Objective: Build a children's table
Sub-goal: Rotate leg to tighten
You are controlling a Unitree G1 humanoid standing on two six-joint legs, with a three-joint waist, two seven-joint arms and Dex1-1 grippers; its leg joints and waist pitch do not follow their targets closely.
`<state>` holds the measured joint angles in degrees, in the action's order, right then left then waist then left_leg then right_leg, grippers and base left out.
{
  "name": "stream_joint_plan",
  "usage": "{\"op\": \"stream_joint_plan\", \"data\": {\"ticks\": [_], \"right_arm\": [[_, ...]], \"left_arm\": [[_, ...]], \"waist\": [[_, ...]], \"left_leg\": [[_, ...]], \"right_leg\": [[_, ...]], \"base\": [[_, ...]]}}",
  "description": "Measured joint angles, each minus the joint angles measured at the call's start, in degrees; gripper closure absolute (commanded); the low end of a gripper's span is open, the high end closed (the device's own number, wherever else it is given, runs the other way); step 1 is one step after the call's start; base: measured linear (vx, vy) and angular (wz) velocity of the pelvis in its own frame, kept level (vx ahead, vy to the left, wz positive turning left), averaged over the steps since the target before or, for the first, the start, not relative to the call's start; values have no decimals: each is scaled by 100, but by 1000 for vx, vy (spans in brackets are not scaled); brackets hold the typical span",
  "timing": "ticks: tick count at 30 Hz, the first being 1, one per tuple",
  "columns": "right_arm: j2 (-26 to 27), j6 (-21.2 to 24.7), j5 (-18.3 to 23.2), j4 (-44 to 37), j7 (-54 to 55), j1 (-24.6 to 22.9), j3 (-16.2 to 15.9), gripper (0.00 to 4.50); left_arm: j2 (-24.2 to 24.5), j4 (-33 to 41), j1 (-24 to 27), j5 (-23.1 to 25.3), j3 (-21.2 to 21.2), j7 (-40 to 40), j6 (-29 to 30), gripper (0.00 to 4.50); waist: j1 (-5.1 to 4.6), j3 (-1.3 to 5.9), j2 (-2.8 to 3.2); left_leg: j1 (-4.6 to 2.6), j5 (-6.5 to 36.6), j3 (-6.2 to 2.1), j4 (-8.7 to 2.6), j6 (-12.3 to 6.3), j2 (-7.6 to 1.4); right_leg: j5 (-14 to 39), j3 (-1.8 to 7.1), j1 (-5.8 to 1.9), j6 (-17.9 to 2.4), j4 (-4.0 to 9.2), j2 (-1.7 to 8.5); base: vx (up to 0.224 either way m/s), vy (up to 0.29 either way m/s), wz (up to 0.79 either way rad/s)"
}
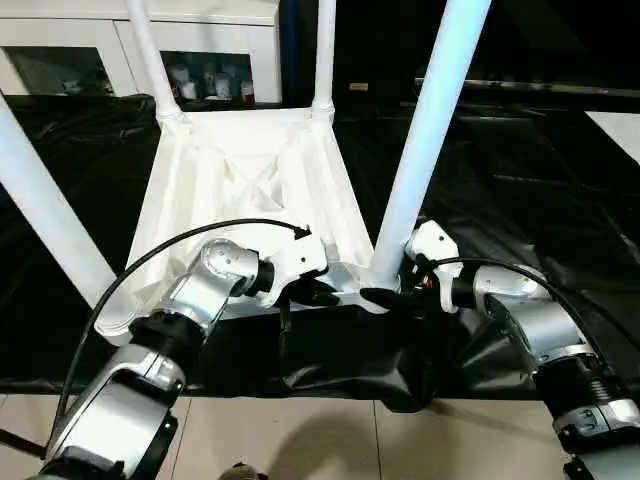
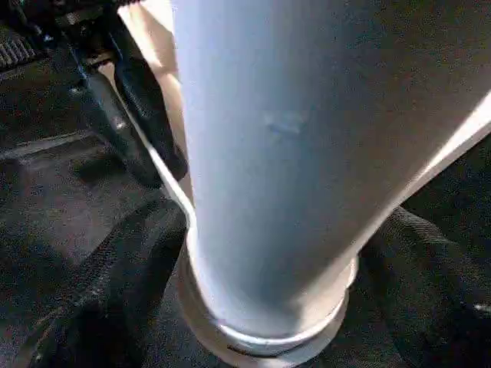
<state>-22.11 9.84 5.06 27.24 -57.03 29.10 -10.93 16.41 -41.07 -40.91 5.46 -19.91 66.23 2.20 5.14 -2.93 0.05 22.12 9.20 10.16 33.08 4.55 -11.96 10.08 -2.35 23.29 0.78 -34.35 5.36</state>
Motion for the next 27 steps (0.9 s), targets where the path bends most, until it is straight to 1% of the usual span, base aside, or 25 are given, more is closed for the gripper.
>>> {"op": "stream_joint_plan", "data": {"ticks": [1,2,4,5,6,8,10,17,20,21,22,23,25,27], "right_arm": [[0,15,1,0,-23,0,-3,93],[1,30,4,0,-33,0,-3,101],[1,88,9,-1,-33,0,-2,101],[1,92,9,-1,-30,0,-1,125],[2,97,16,-1,-32,0,-1,137],[2,108,21,-1,-30,0,0,142],[8,127,32,-1,-31,0,1,163],[95,178,31,0,50,-2,20,173],[220,231,27,18,270,-7,49,173],[415,270,30,163,605,1,181,173],[564,310,26,313,960,44,348,173],[673,330,20,399,1249,76,420,173],[968,361,17,733,2010,262,662,173],[1185,376,-3,1011,2770,439,854,173]], "left_arm": [[4,11,2,-2,0,3,17,450],[5,21,4,-3,0,9,28,450],[10,28,7,-6,0,22,37,450],[14,28,7,-8,0,32,37,450],[17,28,8,-10,-1,41,37,450],[19,28,8,-11,-1,47,37,450],[37,40,16,-11,0,47,47,450],[69,140,60,-11,3,50,135,450],[69,124,63,-2,43,-15,194,450],[-56,-40,22,1,116,-263,255,450],[-157,-161,-31,61,181,-507,314,450],[-226,-264,-101,88,219,-671,371,450],[-513,-550,-275,126,274,-1249,526,450],[-836,-807,-442,166,332,-1849,694,450]], "waist": [[0,0,0],[-1,0,0],[-4,0,0],[-3,0,0],[-1,0,0],[-1,0,0],[-2,0,0],[-13,-1,-2],[-43,-2,-5],[-46,3,-11],[-72,5,-16],[-98,5,-16],[-176,4,-15],[-210,4,-14]], "left_leg": [[0,0,0,0,0,0],[0,0,0,0,0,0],[0,0,1,0,0,0],[0,0,1,0,0,0],[0,0,1,0,0,0],[0,0,1,1,0,0],[-1,0,1,2,0,0],[-3,0,2,4,0,-1],[-8,0,1,8,0,-1],[-19,0,2,8,0,-1],[-21,0,2,11,0,-1],[-23,0,-1,13,1,0],[-27,0,-7,15,1,2],[-25,0,-18,16,1,4]], "right_leg": [[0,0,0,0,0,0],[0,0,0,0,0,0],[1,1,0,0,0,-1],[1,1,1,0,0,-1],[1,0,1,0,0,-1],[0,0,0,0,0,-1],[0,1,0,0,-1,-1],[0,1,0,-1,-5,-2],[-1,5,0,-2,-14,-2],[-3,5,-8,-5,-16,-2],[-7,6,-8,-9,-21,-2],[-9,6,-8,-11,-20,-2],[-10,10,-12,-12,-17,-1],[-6,10,-10,-3,-9,-1]], "base": [[0,0,0],[0,0,0],[0,0,0],[0,0,0],[0,0,0],[0,0,0],[0,0,0],[0,0,0],[0,0,0],[0,0,0],[0,0,0],[0,0,0],[0,0,0],[0,0,0]]}}
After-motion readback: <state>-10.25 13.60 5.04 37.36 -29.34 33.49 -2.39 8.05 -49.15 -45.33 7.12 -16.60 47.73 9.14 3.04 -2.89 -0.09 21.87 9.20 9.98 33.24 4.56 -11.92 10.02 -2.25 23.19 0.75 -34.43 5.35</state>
